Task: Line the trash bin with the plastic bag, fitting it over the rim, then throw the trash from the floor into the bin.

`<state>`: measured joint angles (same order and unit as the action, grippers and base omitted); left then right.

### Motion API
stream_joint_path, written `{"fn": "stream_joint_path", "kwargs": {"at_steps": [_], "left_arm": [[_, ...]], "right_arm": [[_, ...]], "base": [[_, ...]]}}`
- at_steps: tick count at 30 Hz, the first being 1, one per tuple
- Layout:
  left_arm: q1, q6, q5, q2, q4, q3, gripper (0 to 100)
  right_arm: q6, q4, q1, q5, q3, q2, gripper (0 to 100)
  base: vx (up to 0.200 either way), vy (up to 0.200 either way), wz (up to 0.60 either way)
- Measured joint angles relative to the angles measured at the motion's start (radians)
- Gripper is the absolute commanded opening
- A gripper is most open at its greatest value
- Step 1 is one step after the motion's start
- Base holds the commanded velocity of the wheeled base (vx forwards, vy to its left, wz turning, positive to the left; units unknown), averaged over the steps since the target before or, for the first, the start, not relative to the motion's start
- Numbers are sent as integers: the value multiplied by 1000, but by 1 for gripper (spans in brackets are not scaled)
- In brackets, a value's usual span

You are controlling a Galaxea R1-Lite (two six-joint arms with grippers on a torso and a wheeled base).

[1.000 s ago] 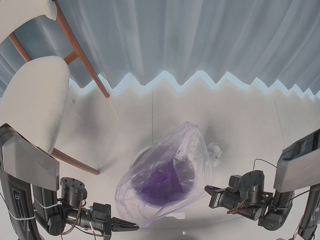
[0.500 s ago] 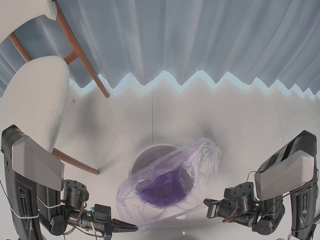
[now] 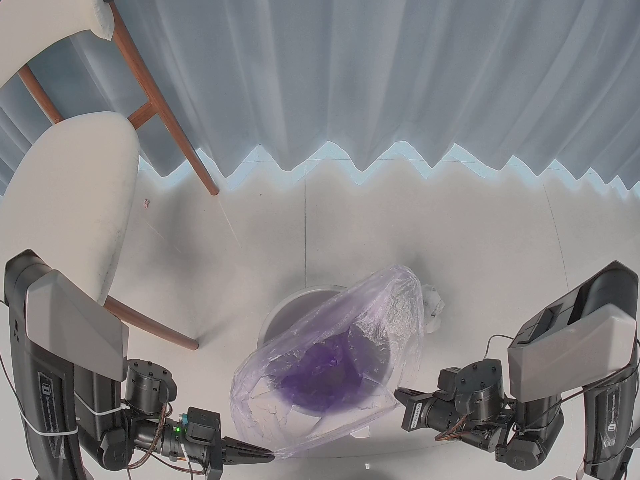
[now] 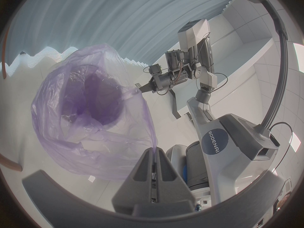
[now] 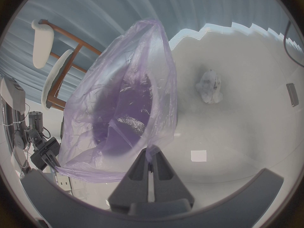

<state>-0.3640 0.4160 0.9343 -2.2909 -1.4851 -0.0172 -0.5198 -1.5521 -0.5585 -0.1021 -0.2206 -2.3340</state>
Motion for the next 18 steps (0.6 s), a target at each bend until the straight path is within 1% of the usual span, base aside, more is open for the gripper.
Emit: {"fn": "stream_joint_path", "kwargs": {"at_steps": [6, 9, 18], "left_arm": [[19, -3, 1, 3, -5, 0, 100], [29, -13, 14, 13, -7, 0, 100], [74, -22, 24, 55, -18, 0, 100]], "right_arm": [[0, 0, -9, 0, -17, 8, 0], [-1, 0, -10, 0, -24, 17, 0], [-1, 0, -12, 1, -38, 37, 0]], "base": [[0, 0, 0], [0, 0, 0], [0, 0, 0]]}}
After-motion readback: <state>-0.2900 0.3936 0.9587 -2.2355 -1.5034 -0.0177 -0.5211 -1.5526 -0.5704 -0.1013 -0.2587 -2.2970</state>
